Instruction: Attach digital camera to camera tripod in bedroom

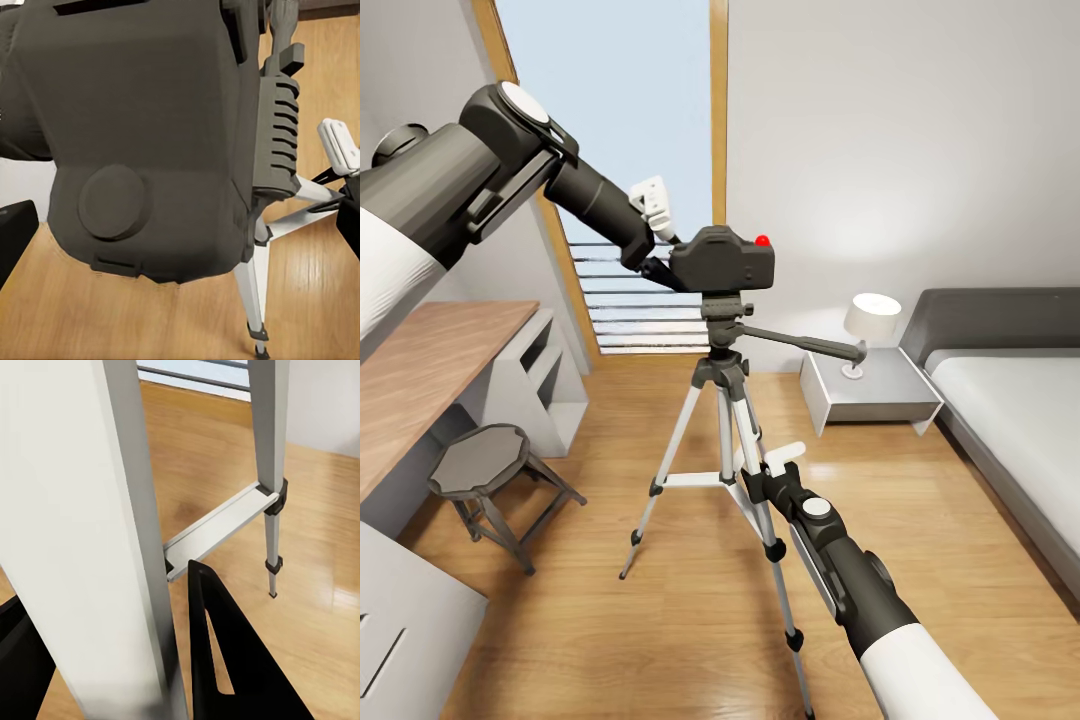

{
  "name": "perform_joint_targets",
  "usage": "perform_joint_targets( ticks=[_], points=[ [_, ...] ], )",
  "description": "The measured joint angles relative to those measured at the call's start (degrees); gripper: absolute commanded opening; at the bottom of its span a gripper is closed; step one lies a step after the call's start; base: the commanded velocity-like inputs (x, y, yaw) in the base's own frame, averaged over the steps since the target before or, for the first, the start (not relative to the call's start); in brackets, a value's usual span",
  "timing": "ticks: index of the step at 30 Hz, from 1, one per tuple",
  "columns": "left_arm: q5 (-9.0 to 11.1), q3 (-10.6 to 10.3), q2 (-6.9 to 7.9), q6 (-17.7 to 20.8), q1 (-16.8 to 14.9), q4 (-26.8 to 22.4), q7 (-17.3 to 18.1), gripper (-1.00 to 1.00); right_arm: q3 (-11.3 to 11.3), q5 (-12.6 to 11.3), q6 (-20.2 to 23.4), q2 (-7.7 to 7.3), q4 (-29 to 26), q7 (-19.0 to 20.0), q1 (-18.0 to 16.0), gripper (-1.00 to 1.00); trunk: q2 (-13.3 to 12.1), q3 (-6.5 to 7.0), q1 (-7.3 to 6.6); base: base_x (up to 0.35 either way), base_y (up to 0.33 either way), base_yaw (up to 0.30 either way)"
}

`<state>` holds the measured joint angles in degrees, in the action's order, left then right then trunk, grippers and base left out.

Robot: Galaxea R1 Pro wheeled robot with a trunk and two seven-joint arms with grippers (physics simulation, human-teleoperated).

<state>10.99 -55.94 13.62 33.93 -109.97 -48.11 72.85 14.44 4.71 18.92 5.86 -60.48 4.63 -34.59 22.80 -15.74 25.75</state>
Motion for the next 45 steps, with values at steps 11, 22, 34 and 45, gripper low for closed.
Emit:
perform_joint_targets(
  ticks=[11, 22, 34, 45],
  points=[
    [0.2, 3.2, 0.4, 0.4, 0.0, 1.0, -0.9, 1.0, 0.0, 0.0, 0.0, 0.0, 0.0, 0.0, 0.0, -1.0, 0.0, 0.0, 0.0, 0.0, 0.0, 0.0],
    [0.2, 17.0, 2.25, 3.0, 0.0, 5.5, -3.8, 1.0, 0.0, 0.0, 0.0, 0.0, 0.0, 0.0, 0.0, -1.0, 0.0, 0.0, 0.0, 0.0, 0.0, 0.0],
    [-0.3, 20.5, 11.34, 11.1, 0.9, 10.9, -5.5, 1.0, 0.0, 0.0, 0.0, 0.0, 0.0, 0.0, 0.0, -1.0, 0.0, 0.0, 0.0, 0.0, 0.0, 0.0],
    [-0.5, 20.8, 17.21, 18.3, 18.2, 18.3, -19.6, 1.0, 0.0, 0.1, 0.2, -0.01, -0.1, 0.1, 0.0, -1.0, 0.0, -0.01, 0.01, 0.0, 0.0, 0.0]
  ],
)
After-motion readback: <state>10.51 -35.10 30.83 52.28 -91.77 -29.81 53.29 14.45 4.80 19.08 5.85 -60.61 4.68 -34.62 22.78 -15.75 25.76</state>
